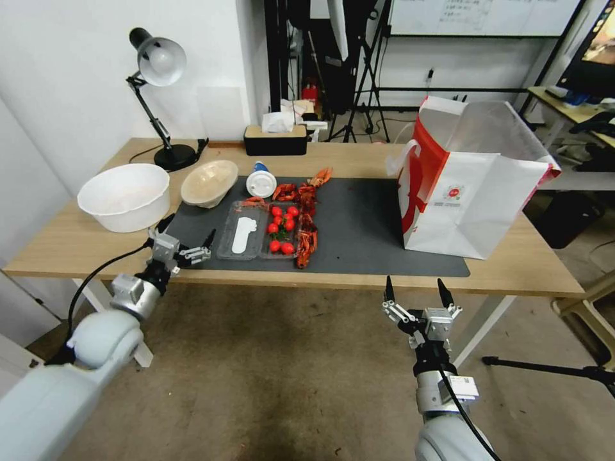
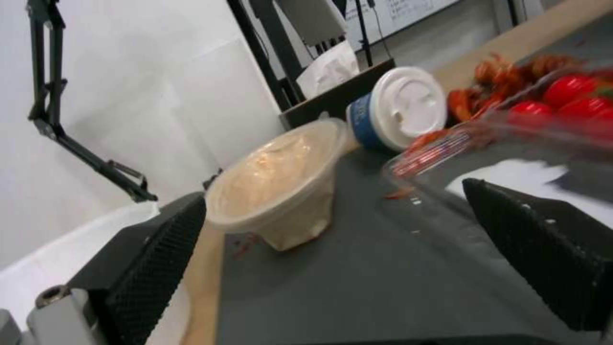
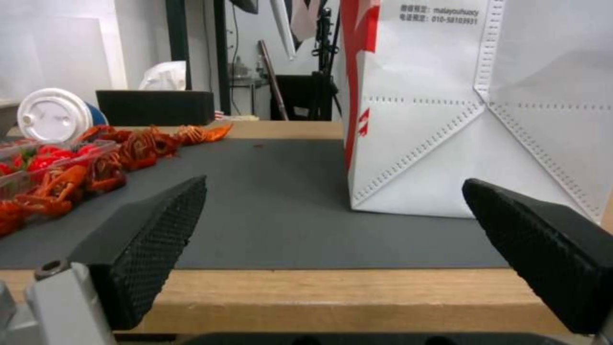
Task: Pick up the trash from the table and place it into the takeout bag.
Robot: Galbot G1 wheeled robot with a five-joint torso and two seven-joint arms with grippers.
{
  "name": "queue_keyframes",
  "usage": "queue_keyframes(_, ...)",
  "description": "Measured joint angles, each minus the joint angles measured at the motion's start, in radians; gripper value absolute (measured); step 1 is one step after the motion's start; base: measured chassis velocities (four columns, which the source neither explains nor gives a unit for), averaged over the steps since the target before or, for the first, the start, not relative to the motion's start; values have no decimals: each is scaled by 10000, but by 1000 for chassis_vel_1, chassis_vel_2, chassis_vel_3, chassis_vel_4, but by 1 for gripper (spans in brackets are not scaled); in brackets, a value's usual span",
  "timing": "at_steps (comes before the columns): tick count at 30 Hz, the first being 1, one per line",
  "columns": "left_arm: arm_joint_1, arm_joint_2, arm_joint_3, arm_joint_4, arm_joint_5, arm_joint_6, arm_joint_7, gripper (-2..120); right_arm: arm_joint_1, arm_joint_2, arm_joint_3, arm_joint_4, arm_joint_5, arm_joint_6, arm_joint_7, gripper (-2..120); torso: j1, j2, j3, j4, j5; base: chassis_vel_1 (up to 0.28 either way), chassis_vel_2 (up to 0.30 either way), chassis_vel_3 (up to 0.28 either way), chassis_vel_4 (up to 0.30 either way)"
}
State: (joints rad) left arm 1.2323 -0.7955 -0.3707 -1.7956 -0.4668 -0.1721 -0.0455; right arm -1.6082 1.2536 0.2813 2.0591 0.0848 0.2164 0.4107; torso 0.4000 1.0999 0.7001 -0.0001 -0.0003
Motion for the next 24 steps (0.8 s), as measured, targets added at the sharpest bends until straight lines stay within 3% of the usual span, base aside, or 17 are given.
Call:
queue_keyframes(2,-236,137,175,198,88,-25,64,100,9,1,3,3,-1,-6,2,100,0,0,0,-1,1,0,0,0,0)
queue_keyframes(5,-1585,687,1100,1415,666,-247,280,100,131,-35,10,3,0,-72,20,100,0,0,0,6,2,0,0,0,0)
queue_keyframes(7,-1856,720,1267,1611,769,-290,319,100,132,-35,16,0,3,-81,25,100,1,0,1,4,1,0,0,0,0)
queue_keyframes(8,-2555,789,1701,1993,903,-321,374,100,135,-18,41,-14,7,-88,36,100,1,0,0,-3,3,0,0,0,0)
queue_keyframes(15,-4409,850,3256,3082,1234,-337,432,100,237,52,56,-78,14,-143,56,100,1,0,0,0,4,0,0,0,0)
queue_keyframes(24,-5210,795,4143,3945,1453,-412,464,100,198,46,137,-43,25,-145,78,100,1,0,-1,2,2,0,0,0,0)
